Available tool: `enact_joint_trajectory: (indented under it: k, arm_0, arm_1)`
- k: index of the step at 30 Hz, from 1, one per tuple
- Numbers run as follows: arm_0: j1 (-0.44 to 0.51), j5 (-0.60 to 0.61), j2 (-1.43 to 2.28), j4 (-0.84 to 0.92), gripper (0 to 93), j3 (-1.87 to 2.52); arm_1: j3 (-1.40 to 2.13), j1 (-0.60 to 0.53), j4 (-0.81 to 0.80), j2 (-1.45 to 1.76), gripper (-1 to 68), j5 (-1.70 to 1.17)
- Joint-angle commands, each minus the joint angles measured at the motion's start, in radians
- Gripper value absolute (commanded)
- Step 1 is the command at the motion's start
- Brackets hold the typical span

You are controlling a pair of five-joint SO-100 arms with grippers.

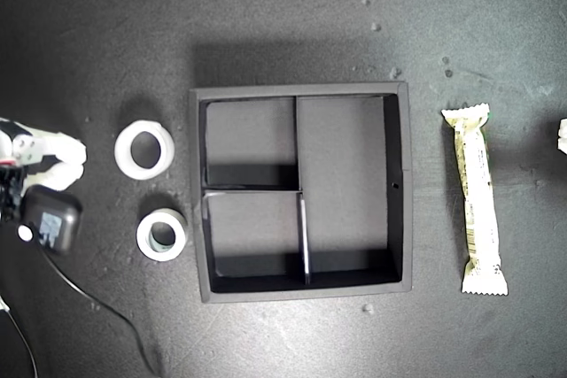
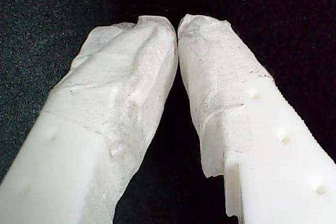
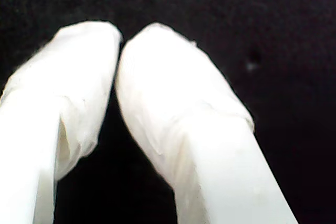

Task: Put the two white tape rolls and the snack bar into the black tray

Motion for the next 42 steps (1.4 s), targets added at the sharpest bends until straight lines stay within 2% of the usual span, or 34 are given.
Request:
enact_joint_trajectory:
  k: [1, 8, 12, 13, 17, 25, 28, 34, 37, 42]
  arm_0:
    - [-0.005, -0.100, 0.046, 0.035, 0.2, 0.061]
    - [-0.002, -0.109, 0.046, -0.006, 0.2, 0.061]
    - [0.009, -0.160, 0.046, -0.014, 0.2, 0.061]
    - [0.020, -0.120, 0.046, -0.041, 0.1, 0.061]
    - [0.075, -0.094, 0.046, -0.133, 0.0, 0.061]
    - [0.066, -0.126, 0.046, -0.201, 0.0, 0.058]
    - [0.046, -0.120, 0.046, -0.232, 0.0, 0.014]
    - [0.018, 0.063, 0.046, -0.316, 0.1, -0.137]
    - [0.020, 0.135, 0.048, -0.316, 0.1, -0.160]
    - [0.038, 0.242, 0.046, -0.339, 2.8, -0.184]
  arm_1:
    - [0.012, 0.031, 0.002, -0.003, 1.0, -0.091]
    - [0.012, 0.104, 0.002, -0.005, -0.2, -0.037]
    - [0.012, 0.138, -0.006, -0.005, -0.2, -0.041]
    - [0.012, 0.143, -0.014, -0.005, -0.3, -0.041]
    - [0.012, 0.149, -0.084, -0.005, -0.3, -0.029]
    - [0.012, 0.192, -0.319, -0.005, -0.3, 0.107]
    - [0.012, 0.216, -0.360, -0.005, -0.3, 0.193]
    - [0.011, 0.239, -0.394, -0.005, -0.3, 0.299]
    - [0.011, 0.247, -0.502, -0.003, -0.3, 0.143]
    - [-0.023, 0.224, -0.557, -0.003, -0.3, -0.071]
